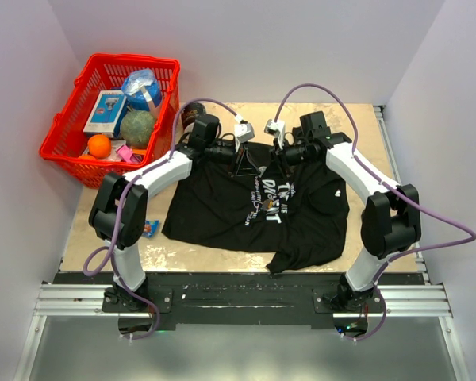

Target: Remove the brooch from the garment

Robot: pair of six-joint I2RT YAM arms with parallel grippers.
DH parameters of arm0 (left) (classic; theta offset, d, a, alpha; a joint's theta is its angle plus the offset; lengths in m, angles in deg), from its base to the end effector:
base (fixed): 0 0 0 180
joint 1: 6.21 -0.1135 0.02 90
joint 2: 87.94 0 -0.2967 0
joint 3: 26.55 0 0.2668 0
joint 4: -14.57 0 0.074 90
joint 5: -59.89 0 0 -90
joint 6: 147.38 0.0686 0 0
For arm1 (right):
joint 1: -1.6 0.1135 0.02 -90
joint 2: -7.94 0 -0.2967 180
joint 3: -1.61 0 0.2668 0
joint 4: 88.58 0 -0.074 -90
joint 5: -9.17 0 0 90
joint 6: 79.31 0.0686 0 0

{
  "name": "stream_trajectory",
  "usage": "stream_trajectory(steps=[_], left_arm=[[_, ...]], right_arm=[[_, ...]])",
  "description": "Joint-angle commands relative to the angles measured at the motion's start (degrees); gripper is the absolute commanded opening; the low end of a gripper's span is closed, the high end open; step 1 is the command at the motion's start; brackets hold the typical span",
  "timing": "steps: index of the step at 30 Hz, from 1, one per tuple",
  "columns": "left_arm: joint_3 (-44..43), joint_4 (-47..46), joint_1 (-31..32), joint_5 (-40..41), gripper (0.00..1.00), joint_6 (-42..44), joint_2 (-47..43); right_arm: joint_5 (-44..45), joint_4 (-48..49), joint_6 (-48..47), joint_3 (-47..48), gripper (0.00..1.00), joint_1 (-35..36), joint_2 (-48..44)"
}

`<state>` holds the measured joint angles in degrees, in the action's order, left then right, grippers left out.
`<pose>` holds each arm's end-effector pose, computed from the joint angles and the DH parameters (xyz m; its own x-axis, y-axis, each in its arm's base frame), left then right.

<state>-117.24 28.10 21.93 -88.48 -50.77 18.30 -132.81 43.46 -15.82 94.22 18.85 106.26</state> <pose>0.3747 -0.2666 0.2734 -0.3217 0.2405 -0.9158 0.9468 0.0844 -0.3105 0.3634 0.1694 0.2869 -0.4080 -0.4146 -0.8134 -0.9057 0.2959 0.3035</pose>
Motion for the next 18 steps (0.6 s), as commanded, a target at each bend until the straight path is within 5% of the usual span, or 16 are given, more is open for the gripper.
stream_trajectory(steps=[1, 18], left_arm=[[-1.50, -1.77, -0.10, -1.66, 0.00, 0.07, 0.20], [-2.20, -0.80, -0.10, -2.10, 0.00, 1.65, 0.29]], right_arm=[[-0.48, 3.14, 3.73, 2.04, 0.28, 0.15, -0.33], [3.21, 5.25, 6.72, 2.91, 0.24, 0.06, 2.14]])
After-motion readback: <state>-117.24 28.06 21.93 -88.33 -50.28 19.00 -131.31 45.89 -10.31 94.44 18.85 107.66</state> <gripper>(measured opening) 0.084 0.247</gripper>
